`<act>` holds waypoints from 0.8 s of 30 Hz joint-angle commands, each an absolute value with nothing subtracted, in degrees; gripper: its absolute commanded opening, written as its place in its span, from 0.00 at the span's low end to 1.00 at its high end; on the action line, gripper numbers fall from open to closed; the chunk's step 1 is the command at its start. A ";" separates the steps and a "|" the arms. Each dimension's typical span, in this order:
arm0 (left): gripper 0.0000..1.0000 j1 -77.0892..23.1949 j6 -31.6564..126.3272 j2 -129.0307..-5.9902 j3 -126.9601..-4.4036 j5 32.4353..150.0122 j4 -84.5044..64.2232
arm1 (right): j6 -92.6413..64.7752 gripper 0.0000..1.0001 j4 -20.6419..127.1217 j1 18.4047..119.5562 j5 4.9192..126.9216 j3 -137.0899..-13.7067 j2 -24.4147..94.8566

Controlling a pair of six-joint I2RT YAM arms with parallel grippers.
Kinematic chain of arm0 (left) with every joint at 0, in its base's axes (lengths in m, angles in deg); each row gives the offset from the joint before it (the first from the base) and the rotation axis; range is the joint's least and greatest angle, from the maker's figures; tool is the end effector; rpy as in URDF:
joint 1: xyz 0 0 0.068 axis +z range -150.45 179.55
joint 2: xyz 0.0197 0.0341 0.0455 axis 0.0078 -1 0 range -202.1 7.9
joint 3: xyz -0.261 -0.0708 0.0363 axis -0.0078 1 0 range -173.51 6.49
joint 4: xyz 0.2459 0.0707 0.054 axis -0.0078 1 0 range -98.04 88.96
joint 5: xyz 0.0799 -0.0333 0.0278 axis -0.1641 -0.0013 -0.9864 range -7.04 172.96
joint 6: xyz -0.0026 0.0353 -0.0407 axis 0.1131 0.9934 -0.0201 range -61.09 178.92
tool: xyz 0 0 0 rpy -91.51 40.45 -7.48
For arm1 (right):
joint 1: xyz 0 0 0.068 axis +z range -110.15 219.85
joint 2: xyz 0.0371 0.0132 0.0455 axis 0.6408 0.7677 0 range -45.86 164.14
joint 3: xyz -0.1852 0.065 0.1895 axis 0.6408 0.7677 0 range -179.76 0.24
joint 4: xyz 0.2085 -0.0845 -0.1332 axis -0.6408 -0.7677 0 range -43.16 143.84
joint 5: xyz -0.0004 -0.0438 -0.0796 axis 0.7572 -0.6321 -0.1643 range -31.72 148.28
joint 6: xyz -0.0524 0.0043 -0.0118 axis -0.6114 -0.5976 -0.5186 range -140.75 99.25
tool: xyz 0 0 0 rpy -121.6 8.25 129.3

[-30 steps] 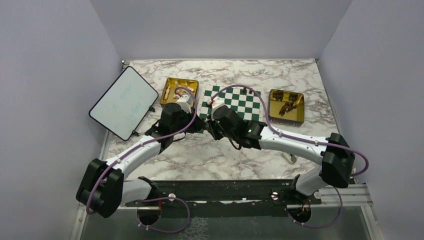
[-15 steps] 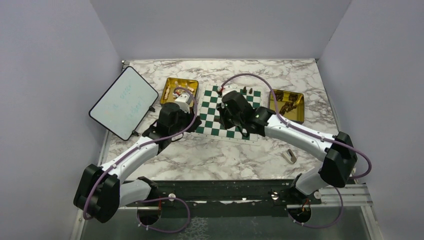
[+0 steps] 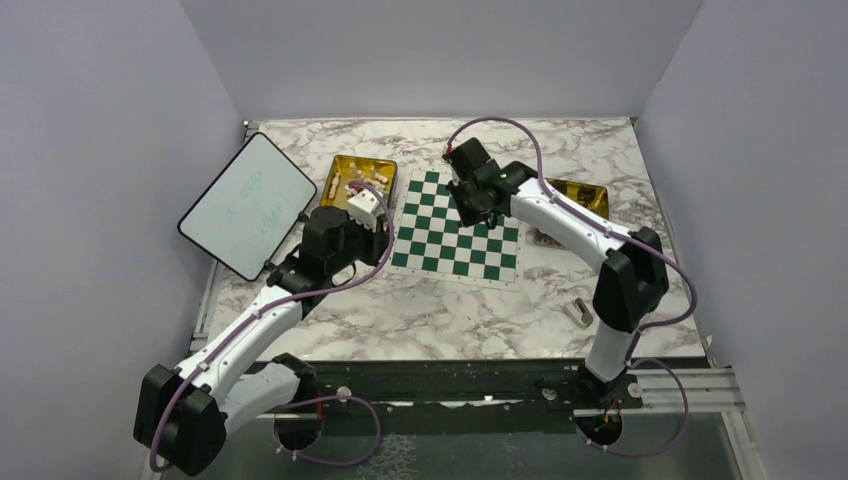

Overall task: Set up the chess pieces on the board
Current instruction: Place the chess piece on the chessboard.

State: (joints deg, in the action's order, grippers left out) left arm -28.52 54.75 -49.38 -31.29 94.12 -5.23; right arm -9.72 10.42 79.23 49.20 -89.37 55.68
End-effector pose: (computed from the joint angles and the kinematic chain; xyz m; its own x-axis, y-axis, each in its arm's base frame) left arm 0.1988 -0.1138 0.2691 -0.3790 0.1214 -0.9174 0.5938 0.7923 -0.1405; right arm 0.3028 0.2412 0.2904 -0.7307 -0.3554 -0.5829 -0.4252 0.9049 -0.0187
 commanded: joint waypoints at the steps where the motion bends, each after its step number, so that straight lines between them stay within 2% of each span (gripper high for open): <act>1: 0.00 -28.35 58.08 -46.85 -30.34 96.14 -5.66 | -13.22 0.02 -0.09 78.67 51.16 -93.96 61.70; 7: 0.00 -29.05 58.63 -46.42 -30.46 95.96 -5.67 | -14.83 0.03 -2.25 78.23 53.92 -97.54 67.69; 13: 0.00 -29.63 58.65 -46.43 -30.54 95.66 -5.53 | -15.74 0.08 -3.05 78.21 55.68 -101.14 71.87; 21: 0.00 -29.63 58.65 -46.40 -30.60 95.43 -5.14 | -16.14 0.11 -1.82 78.21 56.18 -102.01 74.23; 24: 0.00 -29.63 58.65 -46.37 -30.67 95.42 -5.14 | -15.89 0.17 -1.79 78.18 55.69 -102.68 75.27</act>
State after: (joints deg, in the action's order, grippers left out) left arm -29.44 57.94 -47.50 -31.05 94.69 -5.18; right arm -15.12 -1.21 78.46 54.36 -100.73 73.58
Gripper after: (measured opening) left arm 0.136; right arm 0.145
